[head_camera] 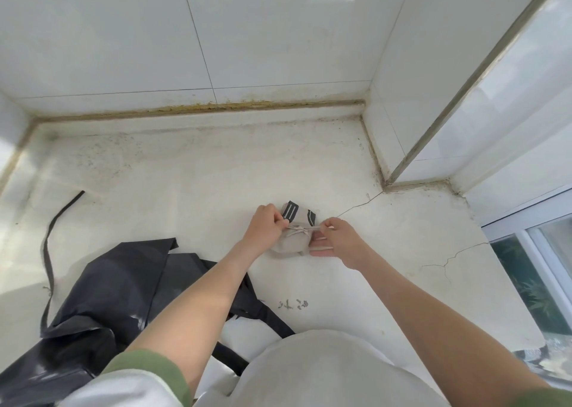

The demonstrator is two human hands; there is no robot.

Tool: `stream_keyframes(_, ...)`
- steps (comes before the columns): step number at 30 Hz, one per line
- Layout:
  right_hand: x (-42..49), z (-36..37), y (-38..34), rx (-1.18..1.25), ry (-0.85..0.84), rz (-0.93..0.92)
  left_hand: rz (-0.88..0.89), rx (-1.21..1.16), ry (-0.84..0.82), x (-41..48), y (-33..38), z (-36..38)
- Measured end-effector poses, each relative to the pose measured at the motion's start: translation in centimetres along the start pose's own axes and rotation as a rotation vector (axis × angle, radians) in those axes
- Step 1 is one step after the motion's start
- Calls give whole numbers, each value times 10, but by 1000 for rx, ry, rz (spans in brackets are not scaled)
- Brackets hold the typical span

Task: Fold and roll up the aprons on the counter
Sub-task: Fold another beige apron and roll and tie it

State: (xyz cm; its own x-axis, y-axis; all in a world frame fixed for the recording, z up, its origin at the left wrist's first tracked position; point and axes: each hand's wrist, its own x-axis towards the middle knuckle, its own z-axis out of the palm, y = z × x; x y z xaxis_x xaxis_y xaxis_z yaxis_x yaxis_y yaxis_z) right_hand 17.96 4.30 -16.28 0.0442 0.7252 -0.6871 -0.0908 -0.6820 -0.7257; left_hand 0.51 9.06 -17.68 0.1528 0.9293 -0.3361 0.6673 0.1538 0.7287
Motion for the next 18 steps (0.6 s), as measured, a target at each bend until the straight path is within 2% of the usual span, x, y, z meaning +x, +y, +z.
stream_keyframes(3,-4,5,-9,131,-75,-97,-23,46,-7,7,14,-5)
stream_keyframes(5,-6,8,-19,223,-100,-191,-82,-54,-33,5,25,-8)
stream_keyframes(7,-9,11,-32,223,-123,-272,-171,-331,-120,1,36,-9)
stream_keyframes(10,-14,14,-49,95,-134,-348,-239,-748,-299,-4,48,-11)
stream_keyframes(13,-18,11,-58,86,-117,-356,-179,-904,-408,-8,57,-21)
stream_keyframes(18,-33,5,-71,-41,-137,-382,-61,-913,-497,-14,68,-36)
